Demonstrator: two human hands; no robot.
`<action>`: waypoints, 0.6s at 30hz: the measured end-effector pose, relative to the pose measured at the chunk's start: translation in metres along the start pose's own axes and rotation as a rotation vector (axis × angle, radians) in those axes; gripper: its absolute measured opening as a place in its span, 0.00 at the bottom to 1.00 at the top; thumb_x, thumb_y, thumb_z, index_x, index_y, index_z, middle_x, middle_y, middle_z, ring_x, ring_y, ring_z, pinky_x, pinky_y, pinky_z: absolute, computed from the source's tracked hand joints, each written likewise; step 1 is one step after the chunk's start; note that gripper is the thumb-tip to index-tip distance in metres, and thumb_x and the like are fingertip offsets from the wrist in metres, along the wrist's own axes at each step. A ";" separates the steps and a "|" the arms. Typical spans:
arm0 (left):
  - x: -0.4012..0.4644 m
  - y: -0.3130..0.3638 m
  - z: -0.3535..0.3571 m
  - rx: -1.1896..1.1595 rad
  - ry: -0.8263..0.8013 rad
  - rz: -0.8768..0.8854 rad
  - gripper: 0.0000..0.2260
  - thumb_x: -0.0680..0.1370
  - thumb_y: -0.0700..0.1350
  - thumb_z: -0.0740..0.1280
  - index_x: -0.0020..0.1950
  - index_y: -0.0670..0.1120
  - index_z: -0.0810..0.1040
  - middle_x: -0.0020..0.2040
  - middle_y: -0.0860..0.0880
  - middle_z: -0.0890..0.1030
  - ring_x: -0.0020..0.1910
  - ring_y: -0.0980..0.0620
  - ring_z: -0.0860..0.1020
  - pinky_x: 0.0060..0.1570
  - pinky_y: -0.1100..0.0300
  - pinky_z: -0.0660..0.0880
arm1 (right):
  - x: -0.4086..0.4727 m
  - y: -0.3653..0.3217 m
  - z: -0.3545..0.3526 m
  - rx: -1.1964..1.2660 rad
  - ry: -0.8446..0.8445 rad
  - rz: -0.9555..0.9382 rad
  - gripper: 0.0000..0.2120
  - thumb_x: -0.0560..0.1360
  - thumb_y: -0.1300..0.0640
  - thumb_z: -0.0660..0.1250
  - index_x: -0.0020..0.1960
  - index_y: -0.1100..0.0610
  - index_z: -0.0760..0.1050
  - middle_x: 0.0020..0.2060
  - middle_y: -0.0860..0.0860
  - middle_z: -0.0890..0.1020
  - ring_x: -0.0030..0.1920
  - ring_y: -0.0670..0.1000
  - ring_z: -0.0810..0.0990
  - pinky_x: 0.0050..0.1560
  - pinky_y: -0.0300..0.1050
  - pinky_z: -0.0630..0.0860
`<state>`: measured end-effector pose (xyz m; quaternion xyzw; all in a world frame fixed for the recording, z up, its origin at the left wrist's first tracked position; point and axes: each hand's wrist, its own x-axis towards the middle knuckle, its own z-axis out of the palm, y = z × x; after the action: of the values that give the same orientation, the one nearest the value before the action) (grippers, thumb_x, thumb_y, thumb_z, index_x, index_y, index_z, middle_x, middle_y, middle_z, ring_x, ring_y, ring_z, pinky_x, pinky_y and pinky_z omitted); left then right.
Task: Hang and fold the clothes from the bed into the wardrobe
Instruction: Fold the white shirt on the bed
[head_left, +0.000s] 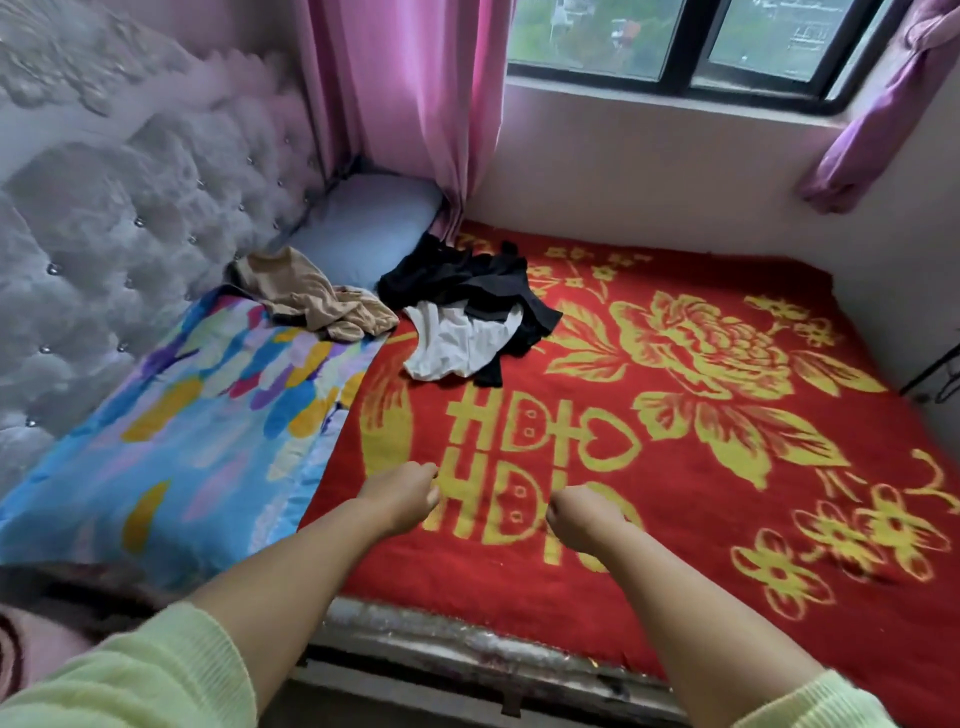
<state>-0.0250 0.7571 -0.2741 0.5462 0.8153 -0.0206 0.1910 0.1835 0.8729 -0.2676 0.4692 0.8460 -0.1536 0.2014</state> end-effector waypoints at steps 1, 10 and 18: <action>0.016 -0.006 -0.003 -0.003 -0.014 -0.008 0.17 0.81 0.52 0.54 0.68 0.47 0.69 0.63 0.46 0.76 0.58 0.43 0.76 0.49 0.52 0.73 | 0.013 -0.004 -0.004 -0.004 -0.016 -0.009 0.14 0.81 0.56 0.53 0.37 0.56 0.66 0.35 0.49 0.71 0.35 0.52 0.71 0.27 0.40 0.64; 0.141 -0.035 0.010 -0.037 -0.125 -0.099 0.16 0.82 0.51 0.54 0.65 0.46 0.70 0.59 0.46 0.77 0.55 0.44 0.77 0.48 0.52 0.75 | 0.157 -0.001 -0.020 -0.060 -0.126 -0.070 0.14 0.79 0.62 0.52 0.35 0.55 0.65 0.32 0.49 0.70 0.29 0.49 0.68 0.25 0.40 0.63; 0.253 -0.058 0.047 -0.144 -0.156 -0.180 0.15 0.81 0.51 0.54 0.64 0.46 0.70 0.61 0.47 0.76 0.57 0.45 0.76 0.52 0.49 0.75 | 0.308 0.001 -0.025 -0.120 -0.160 -0.154 0.14 0.77 0.64 0.52 0.34 0.56 0.64 0.32 0.50 0.70 0.30 0.51 0.68 0.27 0.41 0.65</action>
<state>-0.1468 0.9461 -0.4124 0.4524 0.8432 -0.0215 0.2896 0.0319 1.1105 -0.3949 0.3763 0.8683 -0.1545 0.2838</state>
